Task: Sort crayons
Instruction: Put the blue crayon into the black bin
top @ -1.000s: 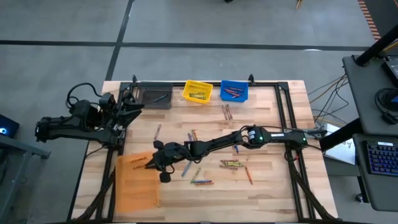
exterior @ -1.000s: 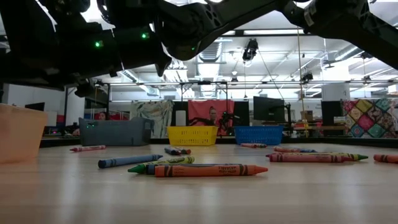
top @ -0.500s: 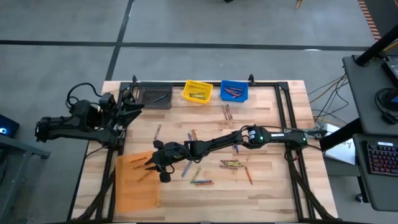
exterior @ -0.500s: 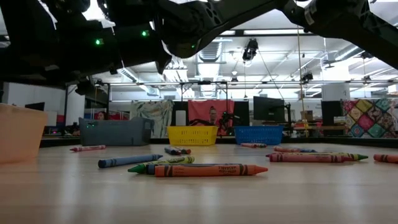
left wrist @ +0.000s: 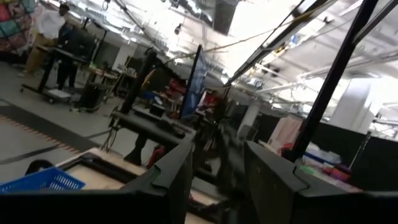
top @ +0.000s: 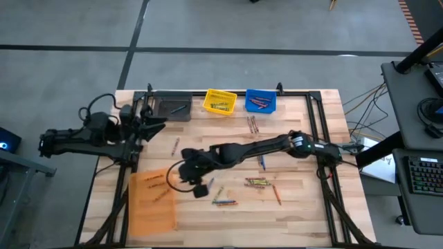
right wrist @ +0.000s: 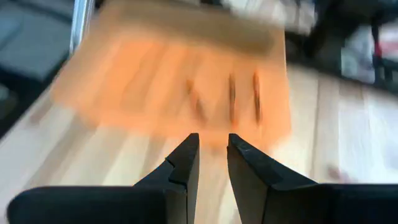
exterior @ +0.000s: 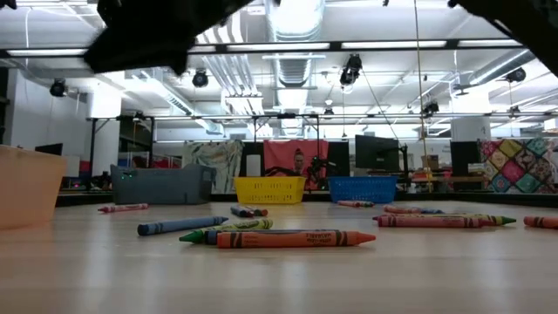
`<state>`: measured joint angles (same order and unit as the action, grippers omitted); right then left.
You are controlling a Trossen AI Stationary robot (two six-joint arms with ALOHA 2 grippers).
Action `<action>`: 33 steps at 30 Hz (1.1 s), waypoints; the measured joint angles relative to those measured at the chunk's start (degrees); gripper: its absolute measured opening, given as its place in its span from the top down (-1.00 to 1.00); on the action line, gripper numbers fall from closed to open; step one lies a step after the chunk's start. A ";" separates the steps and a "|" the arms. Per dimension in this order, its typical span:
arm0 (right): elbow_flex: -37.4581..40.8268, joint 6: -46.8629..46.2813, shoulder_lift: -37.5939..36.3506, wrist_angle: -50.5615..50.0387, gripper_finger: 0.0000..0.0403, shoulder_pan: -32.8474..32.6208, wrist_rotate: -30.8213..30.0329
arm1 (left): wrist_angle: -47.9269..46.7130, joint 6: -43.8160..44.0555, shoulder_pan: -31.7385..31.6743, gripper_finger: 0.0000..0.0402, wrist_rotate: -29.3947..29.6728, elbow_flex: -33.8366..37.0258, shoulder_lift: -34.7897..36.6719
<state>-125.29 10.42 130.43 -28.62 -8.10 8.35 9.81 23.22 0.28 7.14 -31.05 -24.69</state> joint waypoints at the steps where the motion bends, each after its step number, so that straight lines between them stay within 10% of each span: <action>1: 0.00 0.17 -1.09 -3.75 0.66 -0.02 -0.79 | -0.20 0.02 0.00 0.37 0.00 0.00 -0.50; 15: 5.32 -8.19 -10.06 -45.45 0.69 -0.50 -2.41 | -2.83 1.55 0.00 0.37 -0.12 0.00 -14.03; 33: 38.55 -23.87 -37.55 -26.98 0.69 -2.03 -3.98 | -3.31 10.13 1.78 0.37 -0.65 -0.02 -36.53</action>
<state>-86.74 -13.45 92.88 -55.60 -10.13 4.37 6.50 33.35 2.05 6.49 -31.06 -61.22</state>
